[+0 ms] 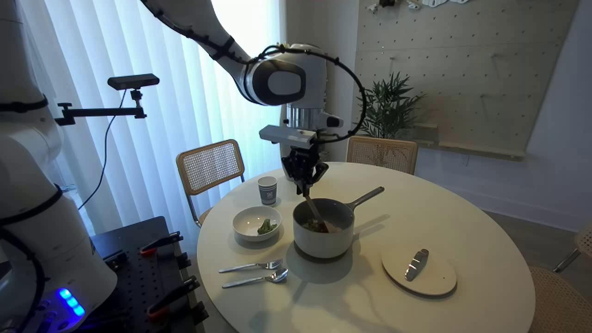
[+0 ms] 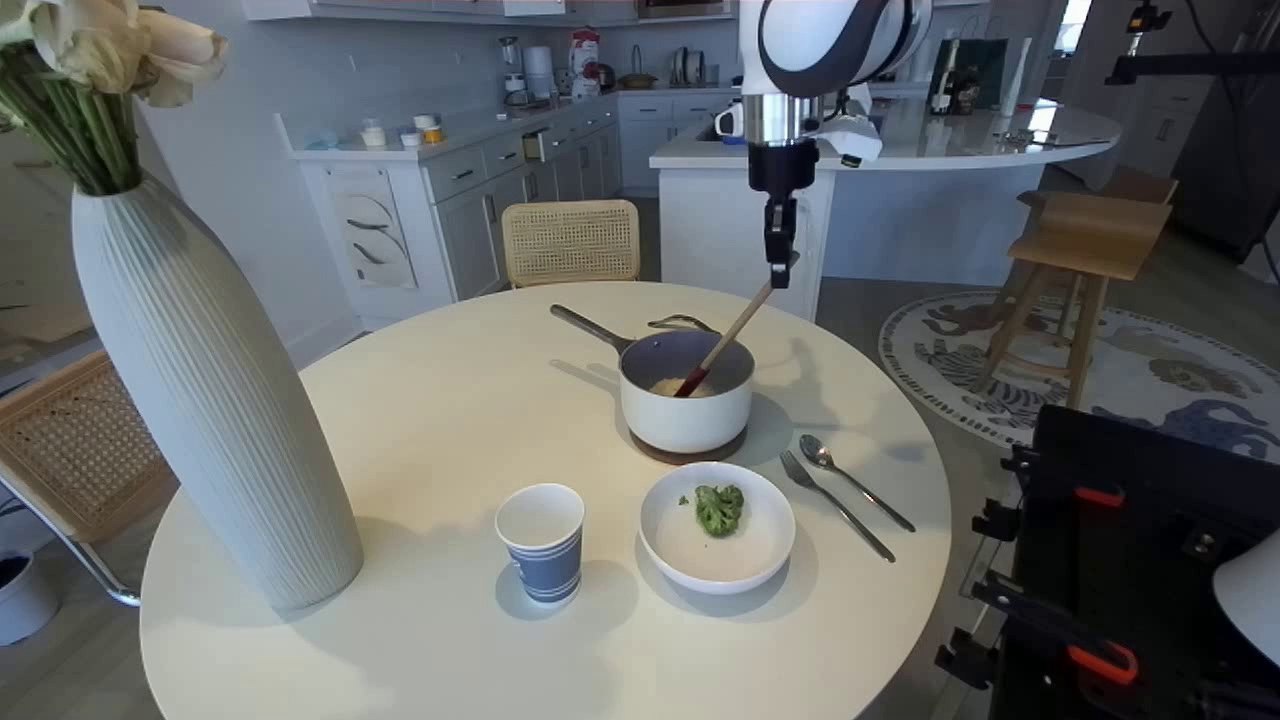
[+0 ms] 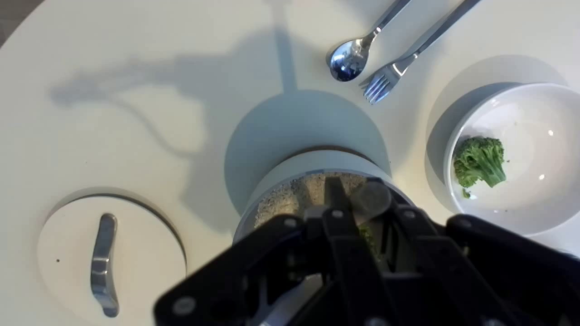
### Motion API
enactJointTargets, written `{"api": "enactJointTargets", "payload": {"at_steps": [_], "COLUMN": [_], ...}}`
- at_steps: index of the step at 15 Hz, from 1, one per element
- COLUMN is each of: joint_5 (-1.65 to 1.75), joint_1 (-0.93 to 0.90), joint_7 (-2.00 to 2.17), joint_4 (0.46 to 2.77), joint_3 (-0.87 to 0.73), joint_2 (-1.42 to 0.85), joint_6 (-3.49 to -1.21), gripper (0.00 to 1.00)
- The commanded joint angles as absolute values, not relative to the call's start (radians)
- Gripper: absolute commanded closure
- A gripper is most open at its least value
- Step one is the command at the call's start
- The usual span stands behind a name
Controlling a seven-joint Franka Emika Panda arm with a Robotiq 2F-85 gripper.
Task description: Take the spatula from the white pot and put it on the table the get the lid and put on the white pot
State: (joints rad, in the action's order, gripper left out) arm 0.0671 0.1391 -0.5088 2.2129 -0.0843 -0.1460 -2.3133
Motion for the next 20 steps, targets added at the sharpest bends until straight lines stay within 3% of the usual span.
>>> {"api": "enactJointTargets", "payload": {"at_steps": [1, 20], "joint_5": [0.035, 0.043], "joint_1": [0.142, 0.091], "joint_7": [-0.532, -0.512], "joint_4": [2.183, 2.118], "joint_3": [-0.076, -0.055], "joint_2": [-0.11, -0.036], "joint_6": [-2.263, -2.271], "gripper": [0.96, 0.96]}}
